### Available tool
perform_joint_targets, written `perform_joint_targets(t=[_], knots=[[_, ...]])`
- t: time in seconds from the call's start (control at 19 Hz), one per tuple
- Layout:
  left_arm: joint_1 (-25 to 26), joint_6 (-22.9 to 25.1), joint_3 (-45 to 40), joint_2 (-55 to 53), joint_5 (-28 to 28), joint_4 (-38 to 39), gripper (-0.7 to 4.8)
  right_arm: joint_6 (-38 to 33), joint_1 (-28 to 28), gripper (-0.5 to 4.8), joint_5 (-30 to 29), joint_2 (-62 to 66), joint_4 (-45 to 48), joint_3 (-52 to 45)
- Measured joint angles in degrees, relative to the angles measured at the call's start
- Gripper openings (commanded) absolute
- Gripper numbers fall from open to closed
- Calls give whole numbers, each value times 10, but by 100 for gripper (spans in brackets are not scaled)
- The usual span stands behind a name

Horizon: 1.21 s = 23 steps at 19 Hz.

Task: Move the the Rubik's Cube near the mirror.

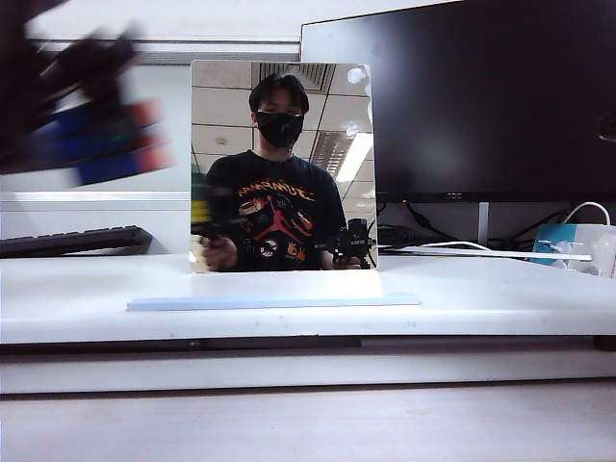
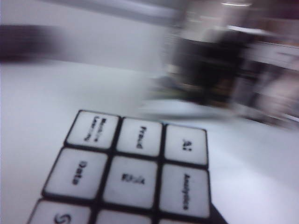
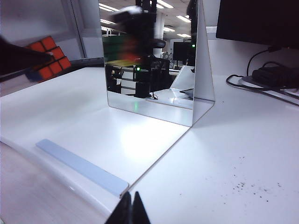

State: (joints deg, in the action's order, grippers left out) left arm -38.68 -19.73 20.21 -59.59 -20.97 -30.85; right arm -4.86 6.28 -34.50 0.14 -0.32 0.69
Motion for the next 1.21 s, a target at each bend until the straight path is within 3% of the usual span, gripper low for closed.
perform_joint_targets(t=[0.05, 0.11, 0.21, 0.47, 0.58, 0.68, 0.74, 0.89, 1.05, 1.1, 1.16, 1.21], knots=[[-69, -12, 0, -3, -40, 1, -5, 0, 0, -1, 0, 0, 0, 0], [-154, -19, 8, -33, -121, -3, -5, 0, 0, -1, 0, 0, 0, 0], [-200, -29, 37, -96, -205, -11, -5, 0, 0, -1, 0, 0, 0, 0], [-203, -69, 185, -297, -210, -38, -5, 0, 0, -1, 0, 0, 5, 0], [-205, -94, 193, -319, -220, -27, -5, 0, 0, -1, 0, 0, 5, 0], [-210, -107, 193, -322, -273, 3, -5, 0, 0, -1, 0, 0, 9, 0], [-207, -138, 193, -326, -296, 37, -5, 0, 0, -1, 0, 0, 9, 0], [-195, -188, 193, -345, -266, 43, -5, 0, 0, -1, 0, 0, 9, 0], [-195, -202, 193, -362, -243, 35, -5, 0, 0, -1, 2, 0, 9, 0], [-195, -202, 193, -365, -241, 26, 23, 0, 0, -1, 2, 0, 9, 0], [-195, -202, 193, -369, -240, 19, 125, 0, 0, -1, 2, 0, 9, 0], [-195, -202, 193, -369, -240, 17, 261, 0, 0, -1, 2, 0, 9, 0]])
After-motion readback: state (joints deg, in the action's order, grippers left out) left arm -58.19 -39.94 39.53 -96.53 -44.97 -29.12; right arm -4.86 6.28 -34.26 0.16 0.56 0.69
